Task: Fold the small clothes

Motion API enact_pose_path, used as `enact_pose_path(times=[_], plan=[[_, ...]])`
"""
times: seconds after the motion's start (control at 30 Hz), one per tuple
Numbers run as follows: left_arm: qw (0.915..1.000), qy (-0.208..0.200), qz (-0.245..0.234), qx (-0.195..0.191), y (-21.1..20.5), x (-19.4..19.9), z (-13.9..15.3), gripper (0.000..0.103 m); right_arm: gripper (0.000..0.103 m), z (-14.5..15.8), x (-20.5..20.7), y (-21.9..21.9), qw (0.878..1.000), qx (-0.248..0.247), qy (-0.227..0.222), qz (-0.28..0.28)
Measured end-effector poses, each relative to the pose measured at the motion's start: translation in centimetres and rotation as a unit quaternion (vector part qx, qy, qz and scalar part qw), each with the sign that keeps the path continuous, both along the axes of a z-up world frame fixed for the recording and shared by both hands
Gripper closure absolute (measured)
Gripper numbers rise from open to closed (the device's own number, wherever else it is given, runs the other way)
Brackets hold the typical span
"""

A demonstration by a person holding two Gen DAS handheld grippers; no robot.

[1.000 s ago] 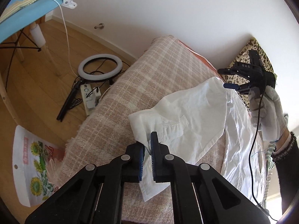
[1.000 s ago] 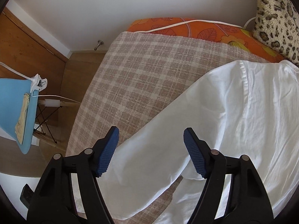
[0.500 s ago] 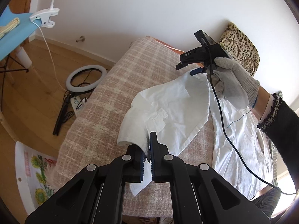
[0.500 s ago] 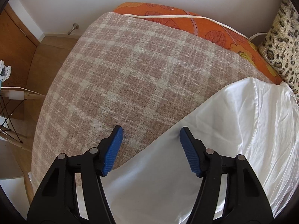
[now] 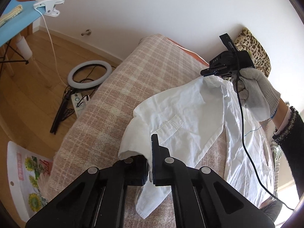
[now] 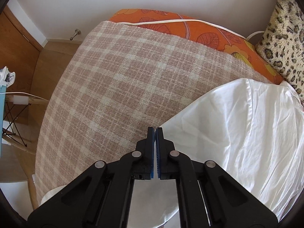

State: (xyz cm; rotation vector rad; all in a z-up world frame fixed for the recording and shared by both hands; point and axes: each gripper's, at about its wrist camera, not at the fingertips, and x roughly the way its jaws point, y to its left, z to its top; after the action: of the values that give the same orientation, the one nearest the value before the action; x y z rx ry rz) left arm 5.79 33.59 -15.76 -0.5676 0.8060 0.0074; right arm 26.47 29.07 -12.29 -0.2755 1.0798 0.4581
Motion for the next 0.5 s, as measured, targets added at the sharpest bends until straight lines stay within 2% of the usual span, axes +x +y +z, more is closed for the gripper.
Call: enact_pose_path(times=[0.07,0.2,0.3,0.37,0.4,0.47,0.5], plan=[[0.9995,-0.033,0.004,0.0,-0.1,-0.9,1.8,0.102,0.102,1.3,0.8,-2.0,0.999,0.037,0.008,-0.009],[0.9976,-0.066,0.003,0.021,-1.2,-1.9,4.4,0.101,0.102,4.3,1.4,-5.5,0.994,0.107,0.011,-0.023],[0.9943,-0.086,-0.013,0.061,-3.1,-2.1,6.2,0.101,0.102,6.1,1.4,-8.0,0.992,0.126,0.013,-0.026],[0.9925,-0.098,-0.025,0.069,-4.2,-2.3,7.2,0.101,0.102,6.0,1.5,-7.5,0.99,0.132,0.04,-0.009],[0.9916,-0.103,-0.028,0.073,-4.6,-2.5,7.6,0.101,0.101,5.7,1.1,-7.0,0.992,0.125,0.036,-0.007],[0.9893,-0.114,-0.038,0.082,-5.6,-2.9,8.3,0.101,0.086,5.3,0.9,-6.4,0.993,0.113,0.044,0.002],[0.9886,-0.117,-0.043,0.084,-6.1,-3.0,8.5,0.101,0.063,4.9,0.7,-6.2,0.992,0.113,0.048,0.005]])
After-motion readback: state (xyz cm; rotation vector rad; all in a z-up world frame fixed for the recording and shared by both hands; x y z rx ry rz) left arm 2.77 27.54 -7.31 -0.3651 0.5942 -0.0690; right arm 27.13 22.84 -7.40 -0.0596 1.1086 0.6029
